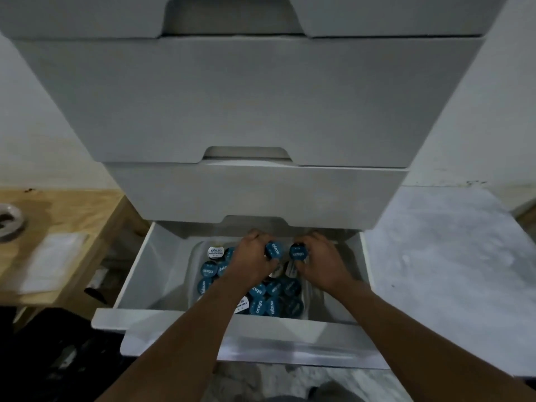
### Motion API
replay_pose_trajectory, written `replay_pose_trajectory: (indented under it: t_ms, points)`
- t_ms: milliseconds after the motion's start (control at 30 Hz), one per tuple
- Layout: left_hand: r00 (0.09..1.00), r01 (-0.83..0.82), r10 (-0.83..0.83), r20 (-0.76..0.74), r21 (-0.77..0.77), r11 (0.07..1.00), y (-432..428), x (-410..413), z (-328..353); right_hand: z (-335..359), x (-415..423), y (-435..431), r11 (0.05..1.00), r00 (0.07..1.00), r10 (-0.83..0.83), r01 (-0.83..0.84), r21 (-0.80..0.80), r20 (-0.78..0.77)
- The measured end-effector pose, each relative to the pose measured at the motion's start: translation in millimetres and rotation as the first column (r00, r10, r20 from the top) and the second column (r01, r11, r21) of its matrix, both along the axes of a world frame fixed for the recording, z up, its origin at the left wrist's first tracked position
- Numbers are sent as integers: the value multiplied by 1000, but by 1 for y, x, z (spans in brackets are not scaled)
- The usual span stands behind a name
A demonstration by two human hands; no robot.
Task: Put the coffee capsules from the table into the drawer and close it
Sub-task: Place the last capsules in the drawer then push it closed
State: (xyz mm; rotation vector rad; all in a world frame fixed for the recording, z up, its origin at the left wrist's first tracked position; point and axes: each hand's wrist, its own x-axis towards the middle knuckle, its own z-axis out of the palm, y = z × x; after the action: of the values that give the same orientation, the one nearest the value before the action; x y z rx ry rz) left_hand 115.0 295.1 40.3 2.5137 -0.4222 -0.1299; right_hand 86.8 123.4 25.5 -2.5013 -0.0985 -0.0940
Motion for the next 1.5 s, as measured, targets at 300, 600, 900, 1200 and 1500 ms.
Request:
replay_pose_trajectory:
  t_ms: [300,600,900,1200,1500]
  points:
    - [996,83,-80,46,-64,994,-5,15,-13,-11,7,6,999,998,-43,45,-30,53]
    - [991,108,-108,83,5,994,-2,21,-23,-15,15,9,995,1000,8,-6,-96,26]
    - [988,127,-136,73,118,985,-9,25,-27,-21,26,5,979,999,6,-16,-201,-49]
    - [982,167,-178,63,158,973,7,32,-30,-20,28,0,986,996,39,-52,-159,-85]
    - [969,221,-235,80,151,964,16,32,-27,-17,28,-3,980,991,23,-47,-194,-129]
